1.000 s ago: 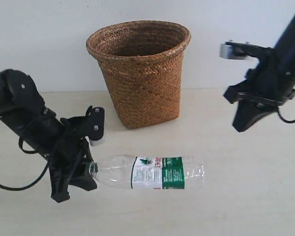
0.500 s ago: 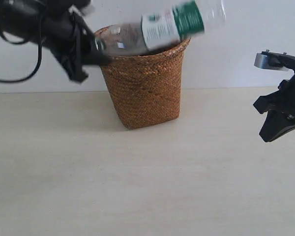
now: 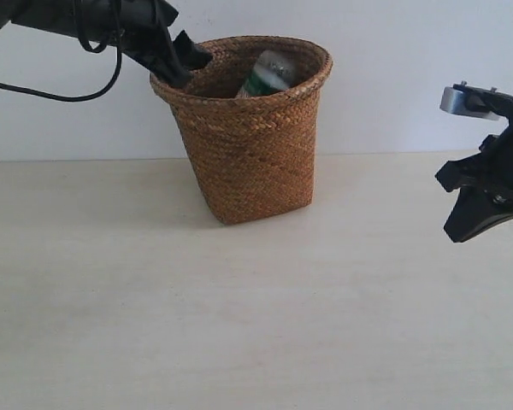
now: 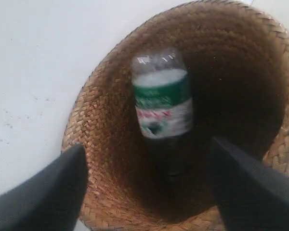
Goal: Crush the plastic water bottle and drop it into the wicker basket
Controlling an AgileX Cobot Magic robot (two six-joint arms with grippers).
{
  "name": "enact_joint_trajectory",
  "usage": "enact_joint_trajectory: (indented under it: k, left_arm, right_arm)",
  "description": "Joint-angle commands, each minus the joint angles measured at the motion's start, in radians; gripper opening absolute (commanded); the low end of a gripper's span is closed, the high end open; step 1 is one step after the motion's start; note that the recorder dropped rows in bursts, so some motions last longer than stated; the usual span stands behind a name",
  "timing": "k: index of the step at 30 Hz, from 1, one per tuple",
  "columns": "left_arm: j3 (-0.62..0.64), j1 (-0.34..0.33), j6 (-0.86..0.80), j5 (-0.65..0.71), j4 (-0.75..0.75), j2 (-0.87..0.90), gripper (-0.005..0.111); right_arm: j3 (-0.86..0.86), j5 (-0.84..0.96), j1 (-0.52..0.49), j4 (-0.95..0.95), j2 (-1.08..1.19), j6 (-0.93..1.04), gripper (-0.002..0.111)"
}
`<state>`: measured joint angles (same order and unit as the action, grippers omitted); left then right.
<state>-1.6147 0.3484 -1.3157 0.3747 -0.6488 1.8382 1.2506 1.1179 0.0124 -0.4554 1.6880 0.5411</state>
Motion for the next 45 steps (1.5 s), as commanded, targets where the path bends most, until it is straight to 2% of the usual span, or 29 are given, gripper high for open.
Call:
enact_joint_trajectory:
  k: [1, 4, 5, 8, 12, 15, 20, 23, 27, 31, 37, 38, 41, 45]
  left_arm:
    - [-0.009, -0.002, 0.014, 0.070, 0.006, -0.039, 0.039]
    - [-0.009, -0.002, 0.018, 0.219, 0.083, -0.058, 0.010]
    - [-0.009, -0.002, 0.030, 0.281, 0.120, -0.067, 0.005]
    - [-0.009, -0.002, 0.108, 0.445, 0.253, -0.092, 0.004]
    - [-0.009, -0.002, 0.322, 0.564, 0.402, -0.120, 0.004]
    - [-0.009, -0.002, 0.475, 0.635, 0.475, -0.137, 0.004]
    - [-0.009, -0.014, 0.756, 0.782, 0.649, -0.162, 0.004]
    - [0.008, -0.044, 0.866, 0.846, 0.694, -0.196, 0.004]
    - [0.088, -0.083, 0.967, 0.842, 0.691, -0.291, 0.004]
    - [0.229, -0.088, 1.022, 0.757, 0.691, -0.404, 0.004]
    - [0.479, -0.088, 1.093, 0.517, 0.691, -0.619, 0.004]
    - [0.565, -0.088, 1.099, 0.442, 0.691, -0.692, 0.004]
    - [0.720, -0.088, 1.140, 0.303, 0.691, -0.818, 0.004]
    - [0.876, -0.088, 1.180, 0.200, 0.685, -0.971, 0.004]
  right_arm:
    - [-0.005, -0.028, -0.003, -0.005, -0.012, 0.011, 0.000]
    - [-0.005, -0.050, -0.003, -0.005, -0.012, 0.011, 0.000]
    - [-0.005, -0.058, -0.003, -0.005, -0.012, 0.011, 0.000]
    - [-0.005, -0.072, -0.001, -0.005, -0.014, 0.006, 0.000]
    - [-0.003, -0.124, -0.001, 0.052, -0.038, -0.022, 0.000]
    - [-0.003, -0.161, -0.003, 0.243, -0.085, -0.131, 0.000]
    - [-0.007, -0.153, -0.003, 0.621, -0.175, -0.425, 0.000]
    - [-0.035, -0.154, -0.003, 0.669, -0.245, -0.465, 0.000]
    - [-0.131, -0.210, -0.003, 0.663, -0.351, -0.465, 0.000]
    - [-0.250, -0.294, -0.003, 0.616, -0.439, -0.467, 0.000]
    - [-0.412, -0.456, -0.003, 0.541, -0.601, -0.453, 0.000]
    - [-0.475, -0.526, -0.003, 0.530, -0.664, -0.453, 0.000]
    - [-0.587, -0.652, -0.003, 0.496, -0.784, -0.455, 0.000]
    - [-0.658, -0.699, -0.003, 0.491, -0.961, -0.455, 0.000]
